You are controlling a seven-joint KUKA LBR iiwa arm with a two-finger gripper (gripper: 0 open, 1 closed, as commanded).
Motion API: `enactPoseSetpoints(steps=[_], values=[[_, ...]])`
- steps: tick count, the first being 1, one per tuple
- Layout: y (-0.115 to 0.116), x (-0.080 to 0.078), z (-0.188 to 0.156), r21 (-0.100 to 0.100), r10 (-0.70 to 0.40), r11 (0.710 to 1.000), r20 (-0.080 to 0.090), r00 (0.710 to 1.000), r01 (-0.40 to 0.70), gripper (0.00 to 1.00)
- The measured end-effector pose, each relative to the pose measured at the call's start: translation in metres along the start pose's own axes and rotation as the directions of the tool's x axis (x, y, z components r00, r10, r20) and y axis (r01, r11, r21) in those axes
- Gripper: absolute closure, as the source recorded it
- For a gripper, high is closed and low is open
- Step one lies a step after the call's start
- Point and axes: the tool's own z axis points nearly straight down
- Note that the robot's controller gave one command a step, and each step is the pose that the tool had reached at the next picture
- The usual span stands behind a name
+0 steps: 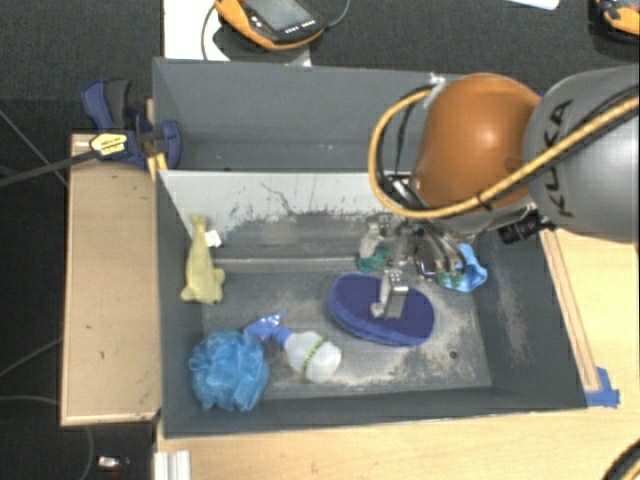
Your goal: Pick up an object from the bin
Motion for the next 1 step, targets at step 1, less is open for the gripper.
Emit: enactPoseSetpoints(steps=[1], values=[[-0.0004,-0.0012,-0.0047,-0.001,0.002,1.000,0.008,1.000,-0.002,0.00]])
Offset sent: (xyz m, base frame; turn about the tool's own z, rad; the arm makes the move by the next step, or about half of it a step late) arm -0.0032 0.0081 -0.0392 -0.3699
